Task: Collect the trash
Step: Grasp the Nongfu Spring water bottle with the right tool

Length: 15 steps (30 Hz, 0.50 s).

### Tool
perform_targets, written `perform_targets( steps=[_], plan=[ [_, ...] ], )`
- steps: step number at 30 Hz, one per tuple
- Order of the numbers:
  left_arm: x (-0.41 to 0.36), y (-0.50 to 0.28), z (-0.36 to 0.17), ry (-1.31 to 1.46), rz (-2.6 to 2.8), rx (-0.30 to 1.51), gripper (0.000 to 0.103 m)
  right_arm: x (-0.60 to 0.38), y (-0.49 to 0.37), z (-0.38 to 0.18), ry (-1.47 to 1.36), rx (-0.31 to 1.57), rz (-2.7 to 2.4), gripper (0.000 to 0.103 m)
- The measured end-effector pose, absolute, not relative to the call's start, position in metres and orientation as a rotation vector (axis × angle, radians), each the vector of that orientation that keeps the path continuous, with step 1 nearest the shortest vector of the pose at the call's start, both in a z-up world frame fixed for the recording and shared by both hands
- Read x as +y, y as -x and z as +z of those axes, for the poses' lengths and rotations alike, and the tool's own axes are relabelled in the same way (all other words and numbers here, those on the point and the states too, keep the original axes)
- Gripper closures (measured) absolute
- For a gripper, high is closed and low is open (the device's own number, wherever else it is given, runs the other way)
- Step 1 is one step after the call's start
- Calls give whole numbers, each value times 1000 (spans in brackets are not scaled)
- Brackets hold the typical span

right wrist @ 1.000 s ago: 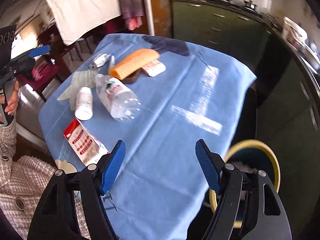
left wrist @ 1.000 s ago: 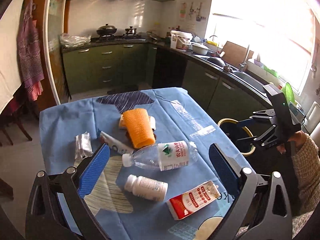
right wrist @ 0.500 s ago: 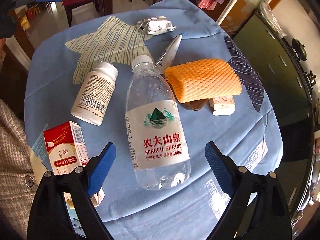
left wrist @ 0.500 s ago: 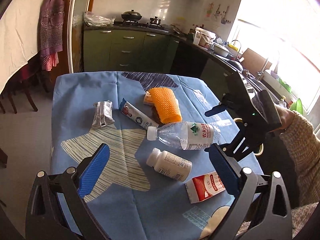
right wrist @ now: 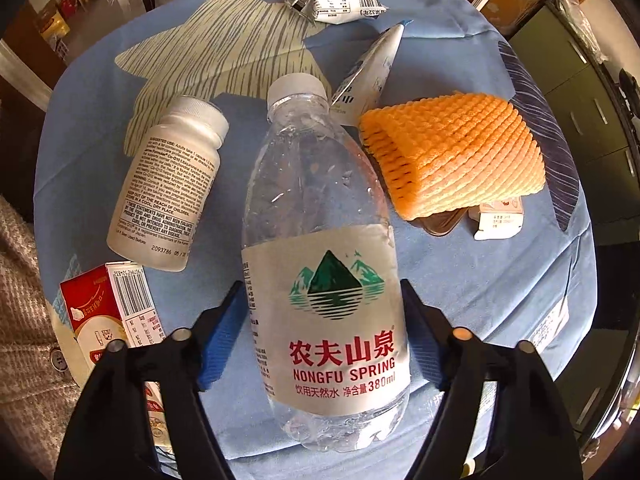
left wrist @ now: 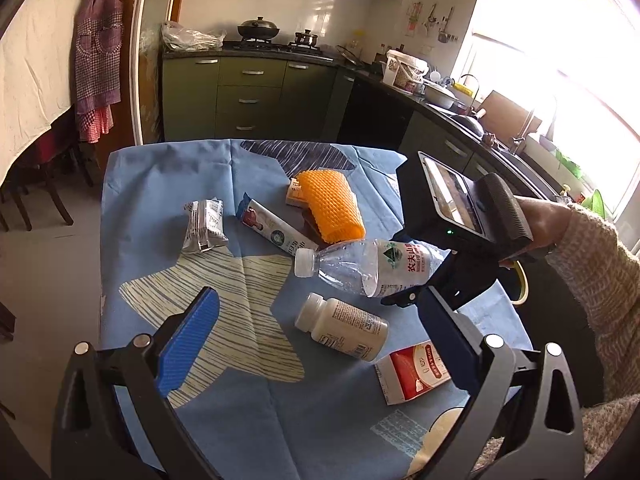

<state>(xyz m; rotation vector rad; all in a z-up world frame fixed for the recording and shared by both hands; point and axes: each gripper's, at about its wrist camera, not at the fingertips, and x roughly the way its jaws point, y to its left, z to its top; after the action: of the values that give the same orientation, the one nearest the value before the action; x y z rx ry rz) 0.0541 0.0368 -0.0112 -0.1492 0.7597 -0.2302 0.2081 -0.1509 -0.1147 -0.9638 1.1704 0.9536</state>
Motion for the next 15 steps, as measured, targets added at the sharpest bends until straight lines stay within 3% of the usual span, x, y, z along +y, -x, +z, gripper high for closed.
perform_targets(
  steps=[15],
  plan=[
    [38,-53,-13,159,-229,758,8,-199,-199,-96,792,1157,924,37]
  ],
)
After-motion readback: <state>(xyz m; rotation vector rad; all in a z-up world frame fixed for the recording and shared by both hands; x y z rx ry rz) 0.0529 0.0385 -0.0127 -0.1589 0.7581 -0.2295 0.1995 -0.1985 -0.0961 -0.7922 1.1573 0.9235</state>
